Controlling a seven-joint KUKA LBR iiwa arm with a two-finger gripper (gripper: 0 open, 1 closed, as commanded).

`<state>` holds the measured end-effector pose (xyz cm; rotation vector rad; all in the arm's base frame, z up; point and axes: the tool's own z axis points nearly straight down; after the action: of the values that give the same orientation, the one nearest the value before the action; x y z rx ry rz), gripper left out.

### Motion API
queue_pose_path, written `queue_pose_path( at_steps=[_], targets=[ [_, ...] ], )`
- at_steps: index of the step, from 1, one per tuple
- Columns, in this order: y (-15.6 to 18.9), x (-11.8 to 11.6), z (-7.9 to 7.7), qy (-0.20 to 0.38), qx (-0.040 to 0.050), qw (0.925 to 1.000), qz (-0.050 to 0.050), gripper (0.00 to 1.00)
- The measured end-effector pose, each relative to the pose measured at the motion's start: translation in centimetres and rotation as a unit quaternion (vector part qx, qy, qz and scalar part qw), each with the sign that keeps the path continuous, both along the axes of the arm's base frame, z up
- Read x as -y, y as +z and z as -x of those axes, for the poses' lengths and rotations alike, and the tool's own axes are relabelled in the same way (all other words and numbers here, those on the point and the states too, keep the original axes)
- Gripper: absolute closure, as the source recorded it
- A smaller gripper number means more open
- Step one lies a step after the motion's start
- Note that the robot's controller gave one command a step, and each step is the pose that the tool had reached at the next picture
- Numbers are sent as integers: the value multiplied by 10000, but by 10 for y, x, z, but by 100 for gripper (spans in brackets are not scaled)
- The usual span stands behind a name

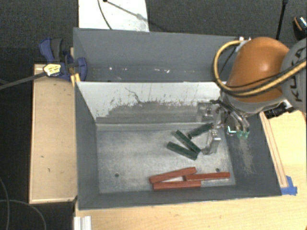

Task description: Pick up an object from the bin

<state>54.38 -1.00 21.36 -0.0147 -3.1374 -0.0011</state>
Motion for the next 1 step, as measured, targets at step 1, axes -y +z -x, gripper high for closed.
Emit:
queue_pose_path(
  at_steps=[1],
  targets=[
    [-145, 16, 32, 1250, 12, 9922, -2, 0]
  ],
)
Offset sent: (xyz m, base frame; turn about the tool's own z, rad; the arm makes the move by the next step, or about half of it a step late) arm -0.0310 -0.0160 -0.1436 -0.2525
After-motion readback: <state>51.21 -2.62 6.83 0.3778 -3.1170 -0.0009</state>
